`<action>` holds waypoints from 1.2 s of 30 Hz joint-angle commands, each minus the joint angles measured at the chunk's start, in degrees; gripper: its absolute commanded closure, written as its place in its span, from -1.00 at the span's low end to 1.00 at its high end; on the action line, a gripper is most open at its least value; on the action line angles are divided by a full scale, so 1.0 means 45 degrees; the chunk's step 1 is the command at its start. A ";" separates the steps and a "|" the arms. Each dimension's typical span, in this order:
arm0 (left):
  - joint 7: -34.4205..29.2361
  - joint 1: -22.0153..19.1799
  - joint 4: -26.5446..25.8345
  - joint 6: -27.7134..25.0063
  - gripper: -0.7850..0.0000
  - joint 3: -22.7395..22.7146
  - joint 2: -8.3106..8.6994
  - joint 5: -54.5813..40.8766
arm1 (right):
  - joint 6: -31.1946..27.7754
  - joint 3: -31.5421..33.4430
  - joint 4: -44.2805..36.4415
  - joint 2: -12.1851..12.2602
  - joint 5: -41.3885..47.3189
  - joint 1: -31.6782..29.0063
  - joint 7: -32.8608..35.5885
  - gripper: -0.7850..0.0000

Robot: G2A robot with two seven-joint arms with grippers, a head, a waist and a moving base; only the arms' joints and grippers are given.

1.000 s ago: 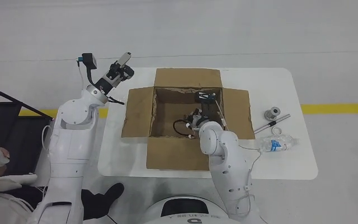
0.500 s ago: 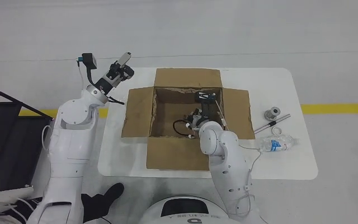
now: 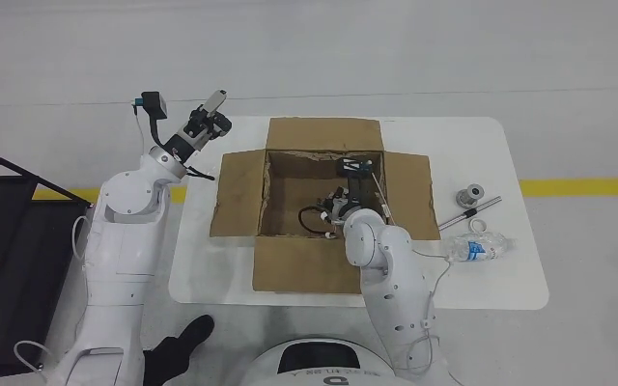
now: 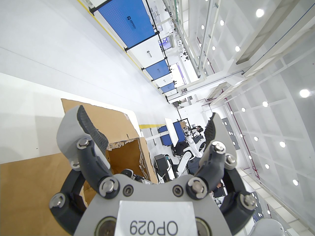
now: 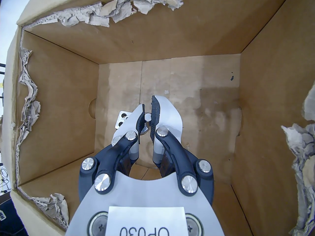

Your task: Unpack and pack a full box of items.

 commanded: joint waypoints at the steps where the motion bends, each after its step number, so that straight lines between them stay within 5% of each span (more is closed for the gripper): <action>1: 0.0000 -0.0003 0.0005 0.0001 -1.00 0.0000 0.0000 -0.0008 | -0.0717 0.0236 0.0000 0.0058 0.0493 0.0113 -0.0105 1.00; 11: 0.0000 -0.0003 0.0005 0.0001 -1.00 0.0000 0.0000 -0.0008 | -0.2415 0.0811 -0.0841 0.0191 0.3507 -0.0793 -0.3793 1.00; 13: 0.0000 -0.0003 0.0005 0.0001 -1.00 0.0000 0.0000 -0.0008 | -0.3302 0.1277 -0.1094 0.0317 0.4017 -0.1256 -0.3792 1.00; 26: 0.0000 -0.0003 0.0005 0.0001 -1.00 0.0000 0.0000 -0.0008 | -0.3399 0.1242 -0.1085 0.0313 0.4249 -0.1258 -0.3984 1.00; 36: 0.0000 -0.0003 0.0005 0.0001 -1.00 0.0000 0.0000 -0.0008 | -0.3861 0.3018 -0.2574 0.0415 0.9822 -0.1510 -0.5696 1.00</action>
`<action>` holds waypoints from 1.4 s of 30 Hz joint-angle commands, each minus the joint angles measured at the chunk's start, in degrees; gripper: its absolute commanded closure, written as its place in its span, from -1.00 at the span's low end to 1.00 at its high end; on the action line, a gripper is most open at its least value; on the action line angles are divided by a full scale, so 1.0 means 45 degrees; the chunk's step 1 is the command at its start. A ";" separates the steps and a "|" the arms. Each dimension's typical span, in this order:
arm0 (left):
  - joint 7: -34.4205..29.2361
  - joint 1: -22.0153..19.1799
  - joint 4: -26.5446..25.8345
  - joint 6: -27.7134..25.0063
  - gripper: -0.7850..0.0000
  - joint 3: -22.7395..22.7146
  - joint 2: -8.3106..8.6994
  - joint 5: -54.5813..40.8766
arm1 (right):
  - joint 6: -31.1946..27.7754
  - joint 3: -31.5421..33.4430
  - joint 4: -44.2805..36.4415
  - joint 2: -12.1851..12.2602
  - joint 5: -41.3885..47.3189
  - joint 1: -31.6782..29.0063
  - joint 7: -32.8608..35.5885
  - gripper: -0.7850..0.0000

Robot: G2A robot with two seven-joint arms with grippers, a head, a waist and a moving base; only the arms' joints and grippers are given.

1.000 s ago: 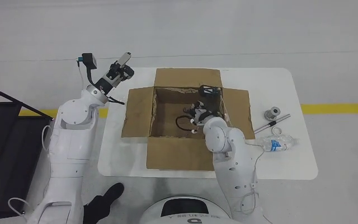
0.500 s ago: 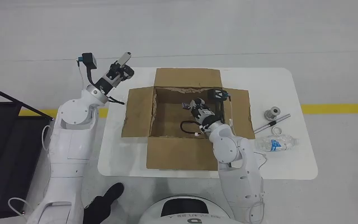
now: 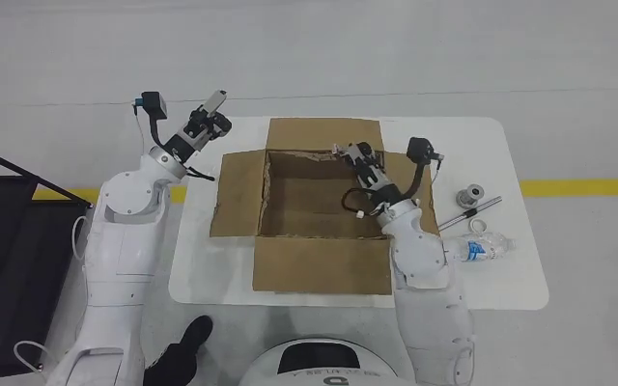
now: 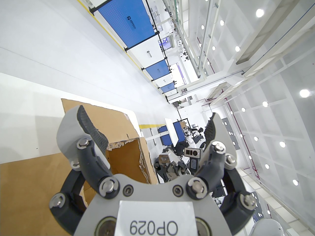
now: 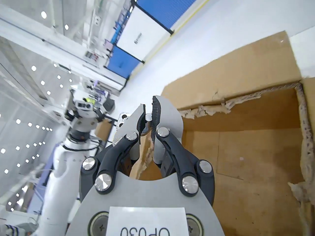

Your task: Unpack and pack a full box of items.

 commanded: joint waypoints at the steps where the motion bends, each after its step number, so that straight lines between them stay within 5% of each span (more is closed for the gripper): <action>1: 0.0000 -0.0003 0.0005 0.0001 -1.00 0.0000 0.0000 -0.0008 | 0.0125 0.0424 -0.0256 0.0046 0.0466 -0.0114 -0.0231 1.00; 7: 0.0000 -0.0003 0.0005 0.0001 -1.00 0.0000 0.0000 -0.0008 | 0.0552 0.1661 -0.0943 0.0175 0.1721 -0.0793 -0.1148 1.00; 21: 0.0000 -0.0003 0.0005 0.0001 -1.00 0.0000 0.0000 -0.0008 | 0.0782 0.1721 -0.1017 0.0250 0.1524 -0.0997 -0.0631 1.00; 31: 0.0000 -0.0003 0.0005 0.0001 -1.00 0.0000 0.0000 -0.0008 | 0.2905 0.4251 -0.1299 0.0328 0.2824 -0.1690 -0.3929 1.00; 42: 0.0000 -0.0003 0.0005 0.0001 -1.00 0.0000 0.0000 -0.0008 | 0.3389 0.5921 -0.0279 0.0398 0.3311 -0.3591 -0.5167 1.00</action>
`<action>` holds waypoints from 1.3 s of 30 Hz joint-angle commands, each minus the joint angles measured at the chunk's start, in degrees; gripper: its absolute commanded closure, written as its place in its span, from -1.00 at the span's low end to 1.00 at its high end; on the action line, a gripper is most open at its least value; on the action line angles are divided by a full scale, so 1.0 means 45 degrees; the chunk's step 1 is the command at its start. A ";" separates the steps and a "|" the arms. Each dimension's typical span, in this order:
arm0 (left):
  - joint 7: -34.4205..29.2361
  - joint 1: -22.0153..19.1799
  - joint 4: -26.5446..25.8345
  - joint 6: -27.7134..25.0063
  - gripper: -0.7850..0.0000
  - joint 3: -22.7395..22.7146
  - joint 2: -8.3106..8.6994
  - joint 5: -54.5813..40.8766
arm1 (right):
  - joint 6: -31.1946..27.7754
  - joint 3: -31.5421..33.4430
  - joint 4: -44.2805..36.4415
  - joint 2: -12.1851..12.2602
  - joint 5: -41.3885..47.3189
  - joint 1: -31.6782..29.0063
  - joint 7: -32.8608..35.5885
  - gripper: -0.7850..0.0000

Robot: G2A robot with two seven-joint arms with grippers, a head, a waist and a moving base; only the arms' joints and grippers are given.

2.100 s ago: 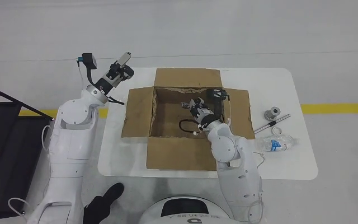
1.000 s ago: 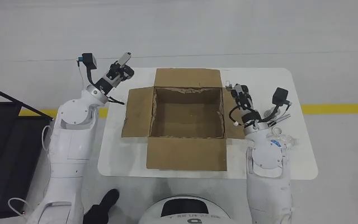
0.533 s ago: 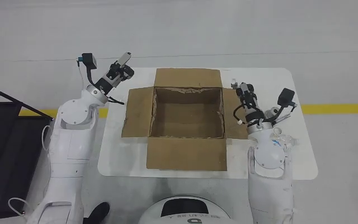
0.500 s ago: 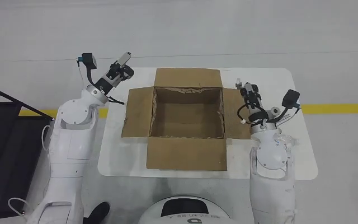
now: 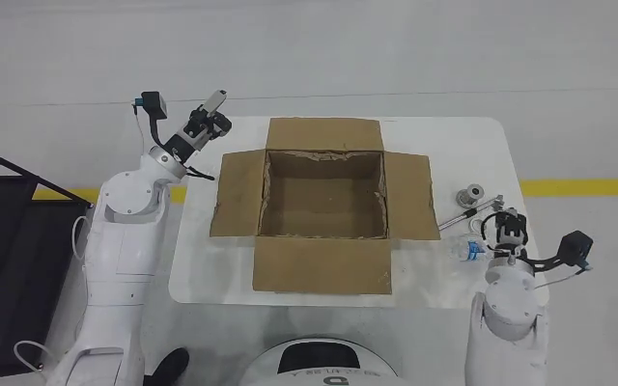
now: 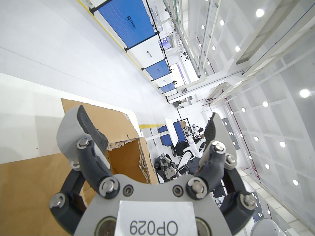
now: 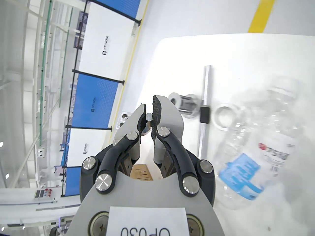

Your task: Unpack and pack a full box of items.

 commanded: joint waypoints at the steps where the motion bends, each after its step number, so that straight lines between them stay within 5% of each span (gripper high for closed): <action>1: 0.0000 -0.0003 0.0005 0.0001 -1.00 0.0000 0.0000 -0.0008 | 0.0088 0.0133 0.0006 -0.0042 0.0237 -0.0463 -0.0515 1.00; 12: 0.0000 -0.0003 0.0005 0.0001 -1.00 0.0000 0.0000 -0.0008 | 0.0357 0.1079 0.0254 -0.0363 0.3191 -0.2377 -0.2630 1.00; 27: 0.0000 -0.0003 0.0005 0.0001 -1.00 0.0000 0.0000 -0.0008 | 0.2085 -0.0423 0.0083 -0.0476 0.1234 -0.2898 -0.2982 1.00; 39: 0.0000 -0.0003 0.0005 0.0001 -1.00 0.0000 0.0000 -0.0008 | 0.3640 -0.0311 0.0853 -0.0441 0.1276 -0.1815 -0.3036 1.00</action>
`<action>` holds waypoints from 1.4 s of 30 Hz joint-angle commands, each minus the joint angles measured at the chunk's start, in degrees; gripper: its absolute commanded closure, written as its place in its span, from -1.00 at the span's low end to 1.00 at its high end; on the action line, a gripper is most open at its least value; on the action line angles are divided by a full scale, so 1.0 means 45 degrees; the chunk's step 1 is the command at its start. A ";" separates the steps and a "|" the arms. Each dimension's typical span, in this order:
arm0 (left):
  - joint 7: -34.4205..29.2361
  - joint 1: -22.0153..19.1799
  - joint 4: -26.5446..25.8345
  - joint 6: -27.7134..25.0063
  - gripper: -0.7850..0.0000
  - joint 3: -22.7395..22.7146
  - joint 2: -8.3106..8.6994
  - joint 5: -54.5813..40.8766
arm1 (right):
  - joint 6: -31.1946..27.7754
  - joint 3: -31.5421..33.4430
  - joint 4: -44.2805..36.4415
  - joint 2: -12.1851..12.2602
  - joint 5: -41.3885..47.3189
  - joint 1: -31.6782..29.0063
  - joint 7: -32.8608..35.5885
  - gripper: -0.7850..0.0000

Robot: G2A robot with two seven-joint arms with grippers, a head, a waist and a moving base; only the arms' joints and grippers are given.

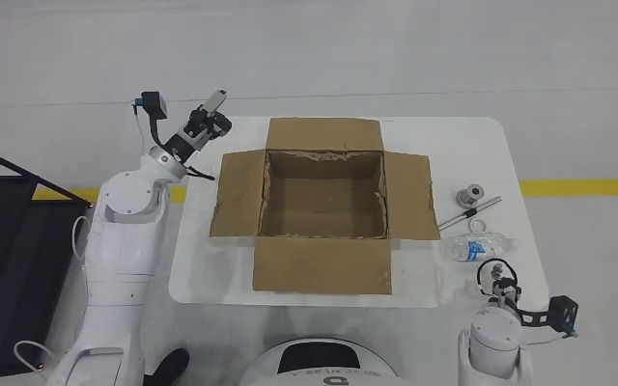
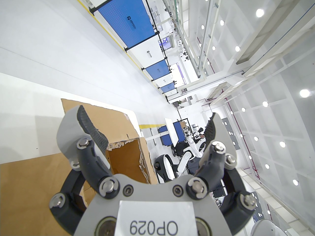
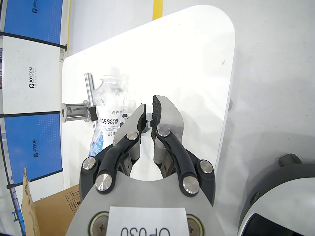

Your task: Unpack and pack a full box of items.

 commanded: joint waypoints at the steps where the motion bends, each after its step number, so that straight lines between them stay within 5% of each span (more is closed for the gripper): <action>1: 0.0000 -0.0003 0.0005 0.0001 -1.00 0.0000 0.0000 -0.0008 | 0.0357 0.0061 0.0188 0.0008 -0.0032 0.0249 -0.0119 1.00; 6: 0.0000 -0.0003 0.0005 0.0001 -1.00 0.0000 0.0000 -0.0008 | 0.0723 0.0127 0.0605 0.0050 -0.0116 0.0856 -0.0089 1.00; 11: 0.0000 -0.0003 0.0005 0.0001 -1.00 0.0000 0.0000 -0.0008 | 0.1279 -0.0134 0.0770 0.0093 -0.0642 0.1577 -0.0162 0.69; 21: 0.0000 -0.0003 0.0005 0.0001 -1.00 0.0000 0.0000 -0.0008 | 0.1518 0.0266 0.1289 0.0190 -0.0572 0.2244 0.0147 0.39; 26: 0.0000 -0.0003 0.0005 0.0001 -1.00 0.0000 0.0000 -0.0008 | 0.1133 0.0655 0.0294 0.0111 0.0095 0.1547 -0.0297 -0.06; 28: 0.0000 -0.0003 0.0005 0.0001 -1.00 0.0000 0.0000 -0.0008 | 0.0687 0.0764 -0.0590 0.0023 0.0693 0.0940 -0.0517 -0.80; 29: 0.0000 -0.0003 0.0005 0.0001 -1.00 0.0000 0.0000 -0.0008 | 0.0377 0.0775 -0.1116 -0.0032 0.1037 0.0574 -0.0614 -1.00; 31: 0.0000 -0.0003 0.0005 0.0001 -1.00 0.0000 0.0000 -0.0008 | -0.0658 0.0587 -0.2215 -0.0124 0.1652 -0.0217 -0.0447 -1.00; 42: 0.0000 -0.0003 0.0005 0.0001 -1.00 0.0000 0.0000 -0.0008 | -0.0658 0.0587 -0.2215 -0.0124 0.1652 -0.0217 -0.0447 -1.00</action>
